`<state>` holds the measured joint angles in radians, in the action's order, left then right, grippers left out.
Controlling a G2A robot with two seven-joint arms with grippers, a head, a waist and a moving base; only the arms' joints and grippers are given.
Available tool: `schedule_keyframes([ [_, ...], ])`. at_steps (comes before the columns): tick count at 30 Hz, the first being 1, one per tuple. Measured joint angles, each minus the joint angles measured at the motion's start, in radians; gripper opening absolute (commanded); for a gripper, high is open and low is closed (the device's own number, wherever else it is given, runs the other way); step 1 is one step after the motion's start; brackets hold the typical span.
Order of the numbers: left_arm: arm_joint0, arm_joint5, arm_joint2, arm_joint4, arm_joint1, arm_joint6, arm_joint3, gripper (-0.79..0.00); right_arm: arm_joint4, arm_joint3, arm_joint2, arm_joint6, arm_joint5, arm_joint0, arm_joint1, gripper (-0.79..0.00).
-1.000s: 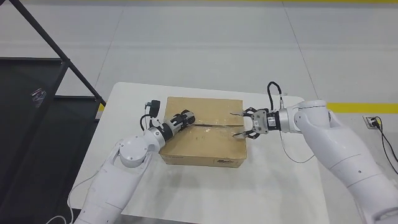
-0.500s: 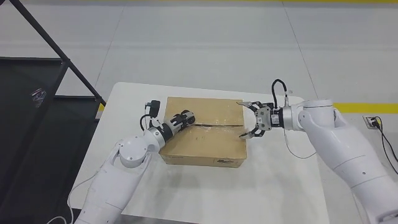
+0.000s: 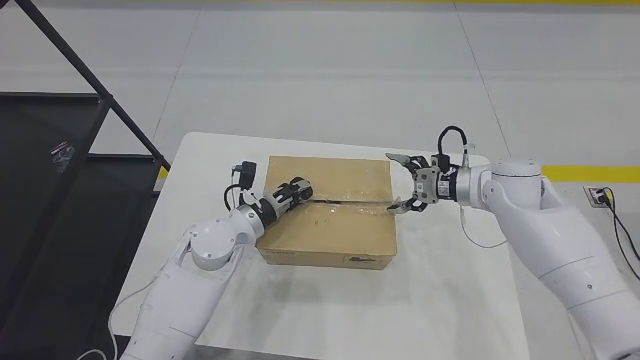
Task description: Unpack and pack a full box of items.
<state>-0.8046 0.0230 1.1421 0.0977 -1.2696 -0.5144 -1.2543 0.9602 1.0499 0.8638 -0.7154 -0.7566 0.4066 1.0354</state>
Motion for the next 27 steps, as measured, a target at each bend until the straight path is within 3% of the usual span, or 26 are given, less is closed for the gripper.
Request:
schedule_keyframes([
  [21, -0.021, 0.002, 0.015, -0.013, 0.000, -0.005, -0.029, -0.785, -0.017, 0.108, 0.133, 0.182, -0.011, 0.096, -0.028, 0.000],
  [27, -0.029, 0.001, 0.022, -0.014, 0.000, -0.004, -0.042, -0.785, 0.006, 0.157, 0.210, 0.307, 0.083, 0.142, -0.033, 0.000],
])
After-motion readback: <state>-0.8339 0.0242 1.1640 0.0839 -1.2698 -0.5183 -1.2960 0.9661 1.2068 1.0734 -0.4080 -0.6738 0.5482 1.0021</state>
